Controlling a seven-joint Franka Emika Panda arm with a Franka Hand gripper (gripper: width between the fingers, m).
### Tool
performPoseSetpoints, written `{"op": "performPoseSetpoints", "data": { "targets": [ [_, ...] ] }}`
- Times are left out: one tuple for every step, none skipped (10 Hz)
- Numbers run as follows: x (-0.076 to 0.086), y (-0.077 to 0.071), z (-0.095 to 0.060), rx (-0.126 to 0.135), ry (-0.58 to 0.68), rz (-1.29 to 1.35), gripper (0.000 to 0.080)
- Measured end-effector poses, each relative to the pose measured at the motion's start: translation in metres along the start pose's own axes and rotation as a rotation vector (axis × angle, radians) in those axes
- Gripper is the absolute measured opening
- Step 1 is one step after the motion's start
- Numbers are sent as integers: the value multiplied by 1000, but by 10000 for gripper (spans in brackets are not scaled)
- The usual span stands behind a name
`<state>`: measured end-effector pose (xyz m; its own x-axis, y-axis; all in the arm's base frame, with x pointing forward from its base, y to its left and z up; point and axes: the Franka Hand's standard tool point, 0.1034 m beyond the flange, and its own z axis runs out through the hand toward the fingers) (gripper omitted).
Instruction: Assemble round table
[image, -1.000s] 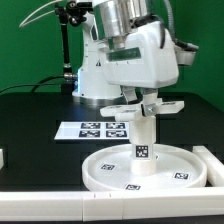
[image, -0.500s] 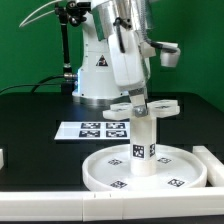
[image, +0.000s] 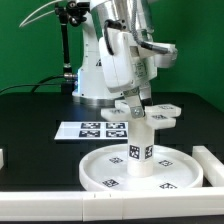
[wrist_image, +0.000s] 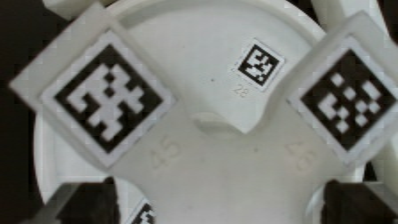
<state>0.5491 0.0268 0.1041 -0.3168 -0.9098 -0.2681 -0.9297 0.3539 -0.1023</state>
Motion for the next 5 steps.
{"op": "performPoseSetpoints", "data": {
  "targets": [
    [-5,1,-4,-20,-13,-35,642],
    [-11,-2,-12,-26,-29,-68,642],
    [-14,-7,-19,-15,-36,-88,648],
    [-18,-8,-22,-16,-43,-98,648],
    [-17,-7,-21,-18,-42,-131,649]
  ]
}}
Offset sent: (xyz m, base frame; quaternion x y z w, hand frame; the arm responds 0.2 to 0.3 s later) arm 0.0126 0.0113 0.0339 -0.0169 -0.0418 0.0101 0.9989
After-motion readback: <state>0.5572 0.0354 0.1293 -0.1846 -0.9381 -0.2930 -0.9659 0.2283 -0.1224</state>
